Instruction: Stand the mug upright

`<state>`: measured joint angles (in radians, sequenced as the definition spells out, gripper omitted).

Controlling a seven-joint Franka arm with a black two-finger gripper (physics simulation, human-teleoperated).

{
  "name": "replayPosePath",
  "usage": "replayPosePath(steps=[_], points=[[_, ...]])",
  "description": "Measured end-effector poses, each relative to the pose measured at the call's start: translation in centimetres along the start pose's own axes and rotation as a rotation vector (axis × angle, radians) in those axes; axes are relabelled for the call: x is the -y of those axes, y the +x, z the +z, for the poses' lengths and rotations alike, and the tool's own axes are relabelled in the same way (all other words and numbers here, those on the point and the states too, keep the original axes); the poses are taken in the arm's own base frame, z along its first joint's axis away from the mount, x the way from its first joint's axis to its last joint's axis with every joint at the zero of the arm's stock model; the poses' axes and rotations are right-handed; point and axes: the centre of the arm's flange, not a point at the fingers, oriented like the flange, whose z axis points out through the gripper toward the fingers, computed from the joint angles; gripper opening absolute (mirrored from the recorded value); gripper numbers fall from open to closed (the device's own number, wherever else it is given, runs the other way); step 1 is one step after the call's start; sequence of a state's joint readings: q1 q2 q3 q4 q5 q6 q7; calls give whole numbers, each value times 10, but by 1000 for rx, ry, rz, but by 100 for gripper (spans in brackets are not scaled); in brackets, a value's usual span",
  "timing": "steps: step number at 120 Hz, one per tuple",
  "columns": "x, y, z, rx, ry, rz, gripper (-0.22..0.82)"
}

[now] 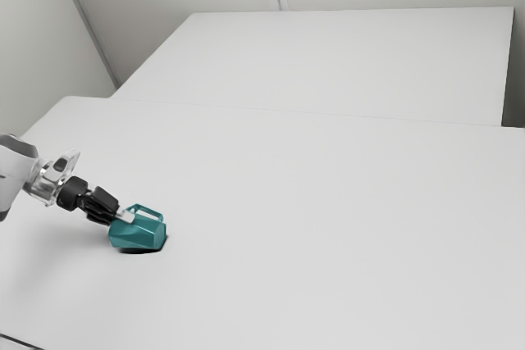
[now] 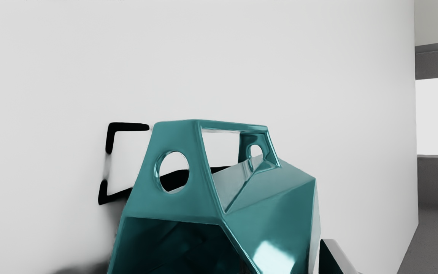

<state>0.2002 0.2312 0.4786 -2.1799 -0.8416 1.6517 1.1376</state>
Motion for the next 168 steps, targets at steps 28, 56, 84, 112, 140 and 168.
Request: replayPosePath(steps=[28,56,84,112,140,168], points=[[-8,3,-4,-7,4,43,-12],[-47,12,-22,-32,1,142,-16],[-103,30,-26,33,90,278,-17],[-143,64,-31,173,398,351,-17],[-175,89,-1,236,638,364,-18],[-167,87,25,188,761,274,-18]])
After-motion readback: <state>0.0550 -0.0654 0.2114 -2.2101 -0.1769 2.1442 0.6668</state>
